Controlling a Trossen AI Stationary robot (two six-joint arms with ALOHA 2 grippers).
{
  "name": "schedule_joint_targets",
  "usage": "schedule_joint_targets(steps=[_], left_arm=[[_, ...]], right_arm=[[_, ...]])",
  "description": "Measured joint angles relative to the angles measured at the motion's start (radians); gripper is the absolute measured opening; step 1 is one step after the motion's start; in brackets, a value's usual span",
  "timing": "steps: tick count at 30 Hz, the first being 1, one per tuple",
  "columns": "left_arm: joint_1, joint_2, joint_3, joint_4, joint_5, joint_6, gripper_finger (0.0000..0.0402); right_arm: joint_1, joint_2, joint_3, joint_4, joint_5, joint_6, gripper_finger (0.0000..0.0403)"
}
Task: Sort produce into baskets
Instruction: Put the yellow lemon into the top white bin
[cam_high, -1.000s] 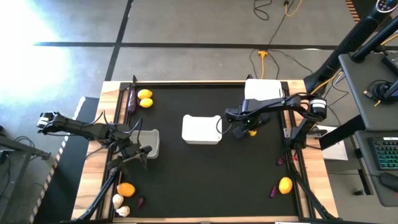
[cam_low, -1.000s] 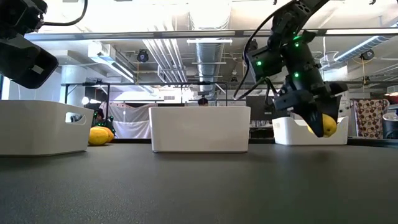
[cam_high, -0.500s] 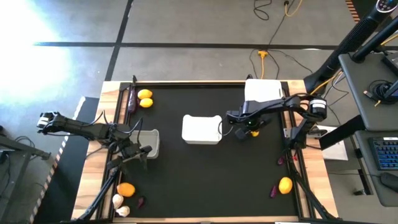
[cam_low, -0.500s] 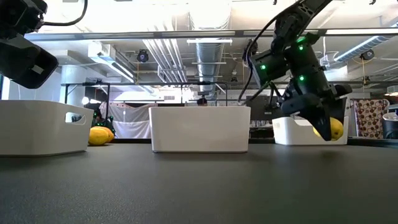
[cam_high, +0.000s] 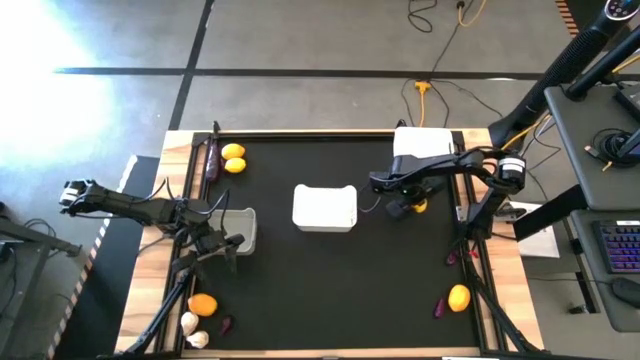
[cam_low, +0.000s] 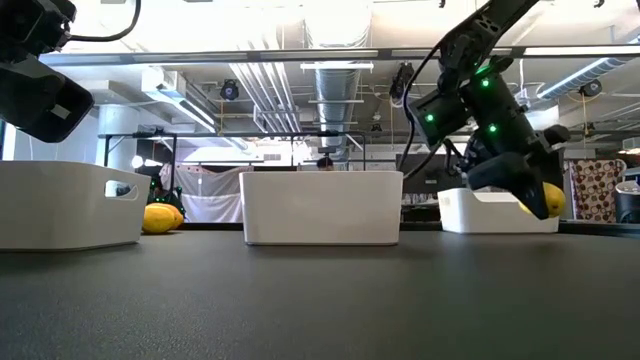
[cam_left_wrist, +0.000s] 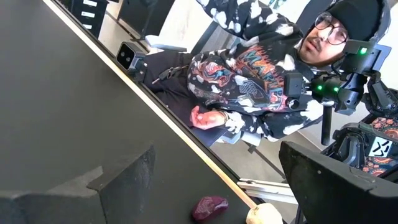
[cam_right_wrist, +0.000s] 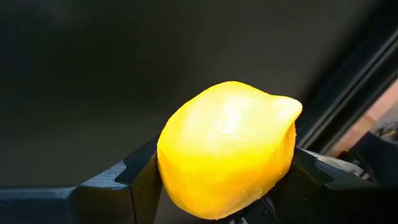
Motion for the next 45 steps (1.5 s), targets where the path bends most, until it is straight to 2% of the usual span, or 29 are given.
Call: schedule_joint_targets(steps=[9,12,17,23,27,30,40,45], left_arm=[[0.0,0.0,0.0,0.0,0.0,0.0,0.0327],[0.0,0.0,0.0,0.0,0.0,0.0,0.0327],[0.0,0.0,0.0,0.0,0.0,0.0,0.0327],[0.0,0.0,0.0,0.0,0.0,0.0,0.0327],[0.0,0.0,0.0,0.0,0.0,0.0,0.0327],[0.0,0.0,0.0,0.0,0.0,0.0,0.0327],[0.0,0.0,0.0,0.0,0.0,0.0,0.0327],[0.0,0.0,0.0,0.0,0.0,0.0,0.0327]], right_arm=[[-0.019,-0.001,0.0,-0.058,0.039,-0.047,0.0226],[-0.04,-0.001,0.002,-0.076,0.083,-0.057,0.0226],[-0.072,-0.002,0.062,-0.12,0.129,-0.025,0.0226],[-0.12,-0.002,0.194,-0.136,0.332,-0.025,0.0226],[-0.227,-0.002,0.252,-0.108,0.393,-0.032,0.0226],[-0.302,-0.002,0.278,-0.037,0.397,-0.04,0.0226],[-0.447,-0.002,0.284,0.194,0.394,-0.199,0.0226],[-0.517,-0.001,0.261,0.296,0.352,-0.245,0.0226]])
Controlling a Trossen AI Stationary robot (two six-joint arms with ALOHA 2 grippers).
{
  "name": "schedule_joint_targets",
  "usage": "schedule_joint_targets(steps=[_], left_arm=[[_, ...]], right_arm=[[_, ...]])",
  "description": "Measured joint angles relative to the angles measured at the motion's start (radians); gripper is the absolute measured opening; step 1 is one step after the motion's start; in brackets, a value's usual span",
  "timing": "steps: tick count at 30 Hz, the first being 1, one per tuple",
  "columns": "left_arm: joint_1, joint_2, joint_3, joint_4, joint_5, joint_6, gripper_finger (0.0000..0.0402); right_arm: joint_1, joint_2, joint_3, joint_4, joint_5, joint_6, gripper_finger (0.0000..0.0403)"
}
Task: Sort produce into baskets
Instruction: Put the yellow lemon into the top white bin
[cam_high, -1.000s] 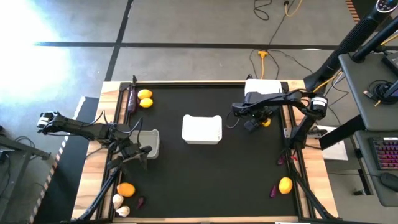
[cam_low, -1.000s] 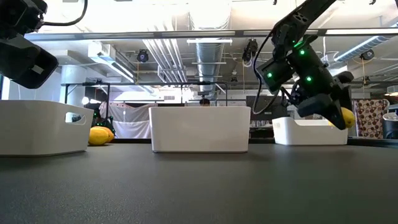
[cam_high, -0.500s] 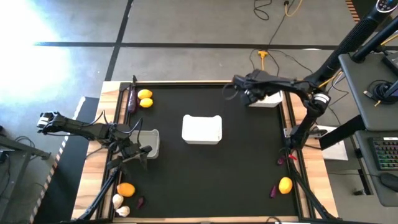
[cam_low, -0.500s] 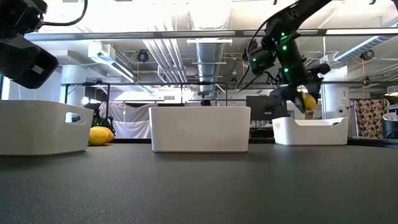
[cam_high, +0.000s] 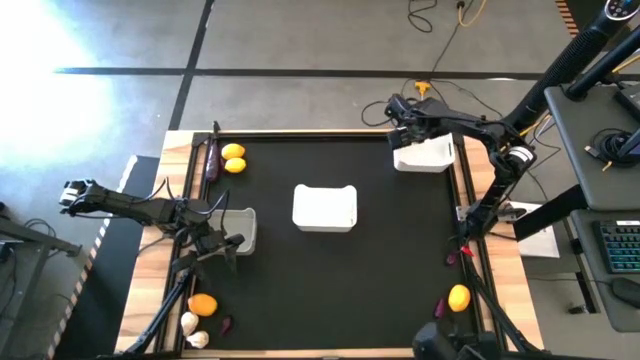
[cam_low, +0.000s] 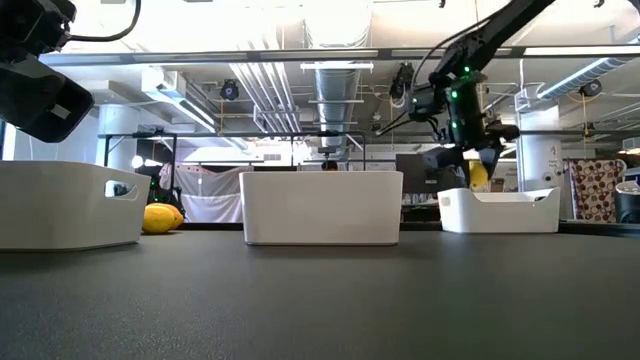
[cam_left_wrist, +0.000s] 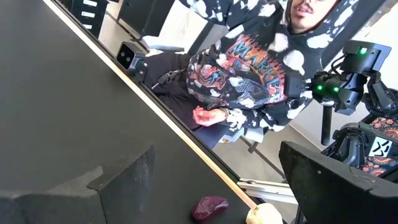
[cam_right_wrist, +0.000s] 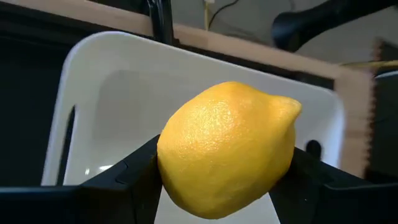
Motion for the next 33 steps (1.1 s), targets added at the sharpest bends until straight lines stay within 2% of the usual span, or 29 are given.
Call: schedule_joint_targets(steps=[5,11,17,22,25,28,33], left_arm=[[0.0,0.0,0.0,0.0,0.0,0.0,0.0327],[0.0,0.0,0.0,0.0,0.0,0.0,0.0327],[0.0,0.0,0.0,0.0,0.0,0.0,0.0327],[0.0,0.0,0.0,0.0,0.0,0.0,0.0327],[0.0,0.0,0.0,0.0,0.0,0.0,0.0327],[0.0,0.0,0.0,0.0,0.0,0.0,0.0327],[0.0,0.0,0.0,0.0,0.0,0.0,0.0327]], right_arm=[[-0.031,0.0,-0.074,0.072,-0.061,-0.005,0.0235],[-0.034,0.001,-0.144,0.118,-0.061,0.008,0.0283],[-0.034,-0.018,-0.112,0.084,-0.08,-0.066,0.0338],[0.01,-0.102,-0.048,-0.009,-0.149,-0.115,0.0335],[0.083,-0.207,-0.027,-0.04,-0.152,-0.13,0.032],[0.214,-0.347,-0.04,-0.047,-0.179,-0.125,0.0302],[0.592,-0.572,-0.13,-0.036,-0.237,-0.01,0.0278]])
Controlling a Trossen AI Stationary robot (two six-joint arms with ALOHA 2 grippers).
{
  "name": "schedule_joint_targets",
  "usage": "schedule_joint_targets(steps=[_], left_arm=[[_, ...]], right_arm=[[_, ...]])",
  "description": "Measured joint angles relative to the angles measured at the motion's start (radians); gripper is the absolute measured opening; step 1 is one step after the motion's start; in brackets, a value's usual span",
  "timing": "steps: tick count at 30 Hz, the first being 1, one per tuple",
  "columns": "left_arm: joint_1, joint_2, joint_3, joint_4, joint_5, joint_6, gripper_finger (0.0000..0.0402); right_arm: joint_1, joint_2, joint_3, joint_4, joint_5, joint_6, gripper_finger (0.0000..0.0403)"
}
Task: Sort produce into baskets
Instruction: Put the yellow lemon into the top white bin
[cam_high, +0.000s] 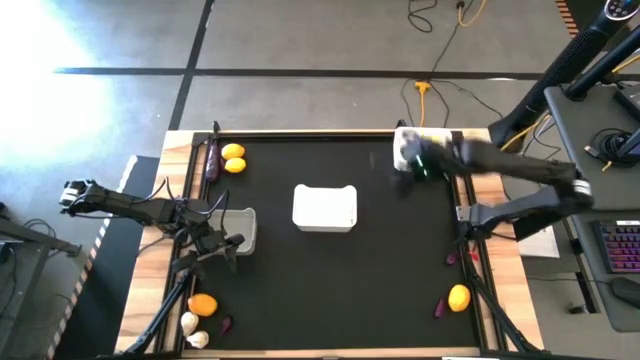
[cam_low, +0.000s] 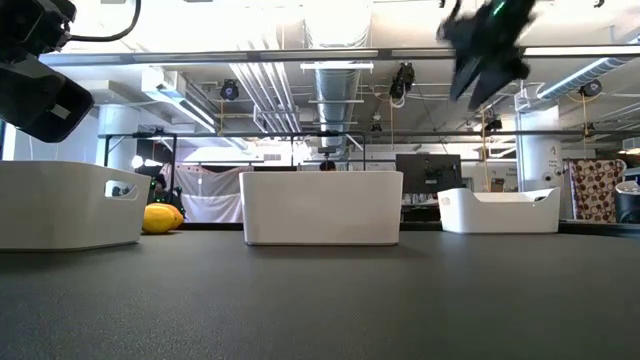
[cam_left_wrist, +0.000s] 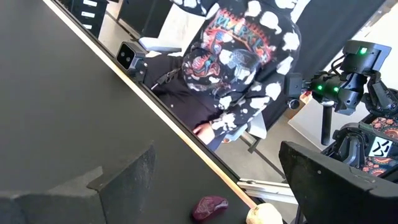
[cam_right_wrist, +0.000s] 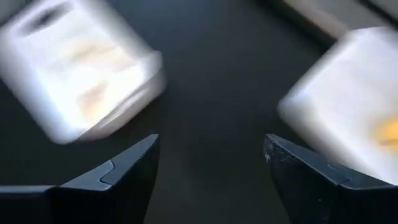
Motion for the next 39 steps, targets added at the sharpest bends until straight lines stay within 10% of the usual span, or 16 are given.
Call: schedule_joint_targets(steps=[7,14,26,39], left_arm=[[0.0,0.0,0.0,0.0,0.0,0.0,0.0327],[0.0,0.0,0.0,0.0,0.0,0.0,0.0327],[0.0,0.0,0.0,0.0,0.0,0.0,0.0327],[0.0,0.0,0.0,0.0,0.0,0.0,0.0327]], right_arm=[[0.629,-0.163,-0.259,0.168,-0.001,0.348,0.0257],[1.056,-0.041,-0.389,0.431,0.03,0.714,0.0244],[1.142,0.345,-0.053,-0.124,-0.409,0.974,0.0215],[1.254,0.565,0.093,-0.348,-0.433,0.68,0.0316]])
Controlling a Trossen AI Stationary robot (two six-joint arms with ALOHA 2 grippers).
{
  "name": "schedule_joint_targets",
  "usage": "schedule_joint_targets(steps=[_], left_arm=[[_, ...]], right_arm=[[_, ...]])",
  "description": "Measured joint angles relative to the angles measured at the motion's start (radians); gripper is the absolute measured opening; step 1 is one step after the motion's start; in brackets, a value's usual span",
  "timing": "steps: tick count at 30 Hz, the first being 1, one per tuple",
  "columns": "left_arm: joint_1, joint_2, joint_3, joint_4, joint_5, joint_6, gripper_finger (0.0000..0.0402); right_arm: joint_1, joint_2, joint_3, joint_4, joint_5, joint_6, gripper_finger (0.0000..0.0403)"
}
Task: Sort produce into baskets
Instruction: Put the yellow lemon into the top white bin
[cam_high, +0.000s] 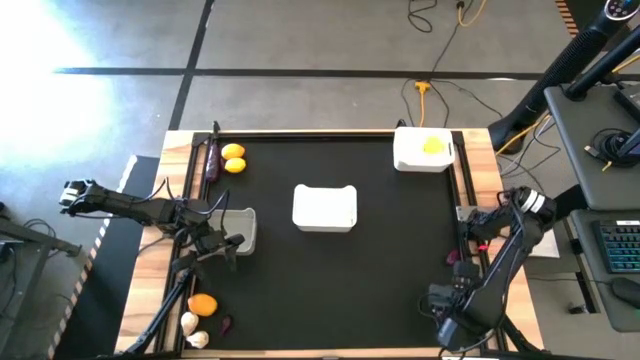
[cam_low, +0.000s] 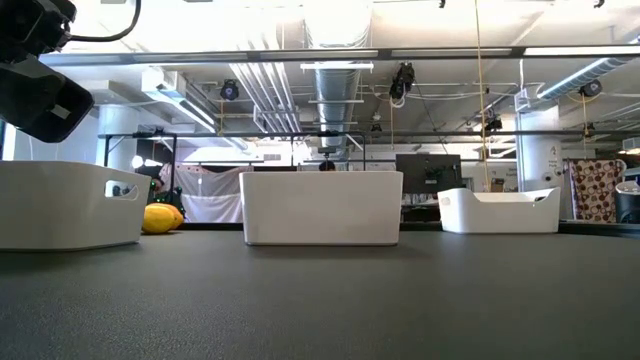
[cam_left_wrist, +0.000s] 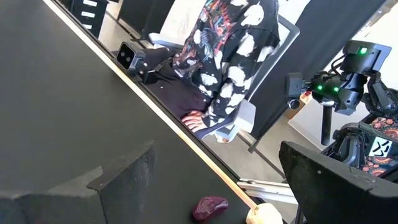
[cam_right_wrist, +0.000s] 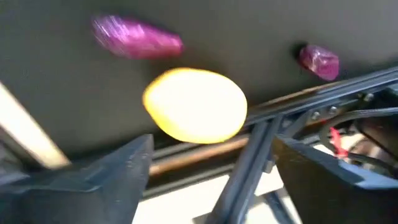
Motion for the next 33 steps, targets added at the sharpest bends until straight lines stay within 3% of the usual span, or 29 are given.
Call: schedule_joint_targets(steps=[6,9,14,22,33], left_arm=[[0.0,0.0,0.0,0.0,0.0,0.0,0.0327],[0.0,0.0,0.0,0.0,0.0,0.0,0.0327],[0.0,0.0,0.0,0.0,0.0,0.0,0.0327],[0.0,0.0,0.0,0.0,0.0,0.0,0.0327],[0.0,0.0,0.0,0.0,0.0,0.0,0.0327]], right_arm=[[0.002,0.06,-0.006,-0.022,-0.024,-0.215,0.0391],[0.015,0.078,-0.007,-0.018,-0.016,-0.338,0.0398],[0.043,0.077,-0.035,-0.01,0.089,-0.505,0.04],[0.058,0.041,-0.175,0.266,0.004,-0.52,0.04],[0.091,0.054,-0.292,0.268,-0.014,-0.483,0.0388]])
